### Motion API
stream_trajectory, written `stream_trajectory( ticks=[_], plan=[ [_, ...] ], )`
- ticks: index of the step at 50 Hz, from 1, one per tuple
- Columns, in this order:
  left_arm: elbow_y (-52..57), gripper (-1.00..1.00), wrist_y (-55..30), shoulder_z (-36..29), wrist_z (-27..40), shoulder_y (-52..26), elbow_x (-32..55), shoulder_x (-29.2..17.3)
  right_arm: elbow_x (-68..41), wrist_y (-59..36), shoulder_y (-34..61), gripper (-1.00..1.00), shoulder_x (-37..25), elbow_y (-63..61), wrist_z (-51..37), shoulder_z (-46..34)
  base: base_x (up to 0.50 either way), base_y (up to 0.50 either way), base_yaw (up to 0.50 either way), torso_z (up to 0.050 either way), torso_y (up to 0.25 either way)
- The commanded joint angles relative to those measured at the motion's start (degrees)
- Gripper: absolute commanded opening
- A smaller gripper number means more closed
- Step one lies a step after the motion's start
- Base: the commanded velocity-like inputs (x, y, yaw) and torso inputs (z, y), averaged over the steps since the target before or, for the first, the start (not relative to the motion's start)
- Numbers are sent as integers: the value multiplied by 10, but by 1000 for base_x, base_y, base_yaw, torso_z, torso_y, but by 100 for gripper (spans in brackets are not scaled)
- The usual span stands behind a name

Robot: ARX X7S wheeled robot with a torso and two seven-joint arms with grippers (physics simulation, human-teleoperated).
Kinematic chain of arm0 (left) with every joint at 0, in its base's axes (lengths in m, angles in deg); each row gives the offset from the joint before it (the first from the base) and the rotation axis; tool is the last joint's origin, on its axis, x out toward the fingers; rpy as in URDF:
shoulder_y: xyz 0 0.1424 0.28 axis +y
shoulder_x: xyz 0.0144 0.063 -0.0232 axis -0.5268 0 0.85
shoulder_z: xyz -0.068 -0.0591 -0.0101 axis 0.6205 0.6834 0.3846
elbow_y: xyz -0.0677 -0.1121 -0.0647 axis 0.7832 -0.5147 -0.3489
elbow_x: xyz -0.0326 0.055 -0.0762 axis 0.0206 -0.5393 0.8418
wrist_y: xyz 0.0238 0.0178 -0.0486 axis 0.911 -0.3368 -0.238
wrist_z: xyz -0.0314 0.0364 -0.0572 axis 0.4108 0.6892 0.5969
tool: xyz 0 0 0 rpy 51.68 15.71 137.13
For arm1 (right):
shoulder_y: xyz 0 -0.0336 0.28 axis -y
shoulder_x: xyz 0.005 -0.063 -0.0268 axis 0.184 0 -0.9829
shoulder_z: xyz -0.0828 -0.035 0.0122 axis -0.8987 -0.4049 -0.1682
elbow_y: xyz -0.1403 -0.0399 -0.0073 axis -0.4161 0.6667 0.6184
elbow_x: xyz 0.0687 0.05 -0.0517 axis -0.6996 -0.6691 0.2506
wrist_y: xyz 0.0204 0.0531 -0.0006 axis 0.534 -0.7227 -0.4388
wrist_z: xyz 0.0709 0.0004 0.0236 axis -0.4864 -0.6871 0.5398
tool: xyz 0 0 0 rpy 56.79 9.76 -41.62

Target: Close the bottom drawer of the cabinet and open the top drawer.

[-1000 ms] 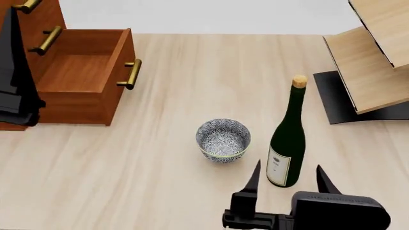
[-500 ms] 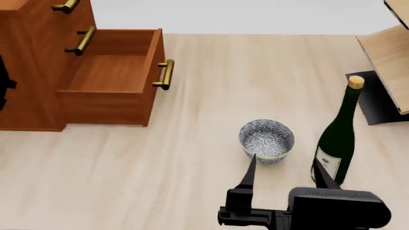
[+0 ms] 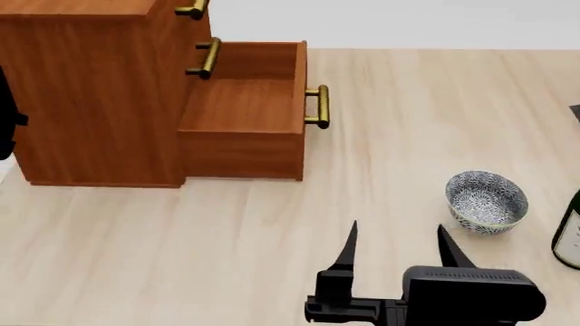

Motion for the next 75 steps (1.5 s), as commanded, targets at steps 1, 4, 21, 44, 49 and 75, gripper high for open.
stream_trajectory(
  ticks=[1,4,21,44,49,75],
  plan=[
    [-3,100,6,-7,2,2,-1,-3,-3,4,0,100,-3,5,-1,-4,0,500,0,0,0],
    [-4,100,5,-9,4,4,-3,-4,-5,6,-1,100,-3,6,-1,-4,0,500,0,0,0],
    [-10,100,17,-22,8,5,-8,-11,-16,27,-9,100,-2,18,-5,4,0,384,0,0,0],
    [-6,100,16,-17,14,-4,8,-4,-27,28,-13,100,-9,16,-15,9,169,0,0,0,0],
    [-5,100,17,-16,15,-7,10,-4,-26,27,-14,100,-11,15,-16,7,438,0,0,0,0],
    [1,100,18,-12,19,-8,22,-8,-33,24,-9,100,-17,14,-21,-1,466,0,0,0,0]
  ],
)
